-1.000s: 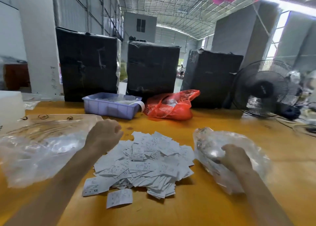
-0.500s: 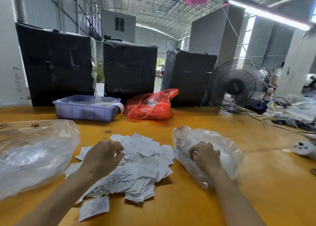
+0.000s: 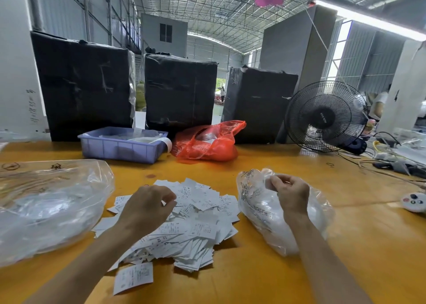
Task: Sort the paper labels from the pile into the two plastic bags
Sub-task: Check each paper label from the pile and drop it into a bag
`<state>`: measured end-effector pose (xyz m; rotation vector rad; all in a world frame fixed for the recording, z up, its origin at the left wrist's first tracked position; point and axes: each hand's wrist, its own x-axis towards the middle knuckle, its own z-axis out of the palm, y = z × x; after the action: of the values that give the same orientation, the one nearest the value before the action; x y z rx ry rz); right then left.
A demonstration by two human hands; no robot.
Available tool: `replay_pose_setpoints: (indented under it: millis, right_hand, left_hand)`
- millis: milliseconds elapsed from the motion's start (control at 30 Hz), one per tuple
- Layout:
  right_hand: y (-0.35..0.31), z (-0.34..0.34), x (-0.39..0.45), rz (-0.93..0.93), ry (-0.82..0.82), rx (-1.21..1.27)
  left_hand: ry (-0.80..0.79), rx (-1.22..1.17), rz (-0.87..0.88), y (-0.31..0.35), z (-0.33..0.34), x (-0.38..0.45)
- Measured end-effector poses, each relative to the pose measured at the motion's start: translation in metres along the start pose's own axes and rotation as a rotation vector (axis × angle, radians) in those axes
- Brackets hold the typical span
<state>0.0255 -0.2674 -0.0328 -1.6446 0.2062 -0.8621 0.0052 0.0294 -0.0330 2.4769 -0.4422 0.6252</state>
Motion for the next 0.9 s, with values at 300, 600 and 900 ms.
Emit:
replay_pose_setpoints:
  millis: [300, 600, 900]
  right_hand:
    - [-0.052, 0.064, -0.078, 0.276, -0.964, 0.279]
    - [-0.045, 0.081, -0.097, 0.168, -0.859, 0.159]
    - [-0.018, 0.074, -0.085, -0.238, -0.816, -0.619]
  left_hand:
    - [-0.233, -0.829, -0.282, 0.016, -0.010, 0.003]
    - [-0.471, -0.757, -0.260, 0.005, -0.012, -0.002]
    - [-0.188, -0.765, -0.518, -0.010, -0.016, 0.004]
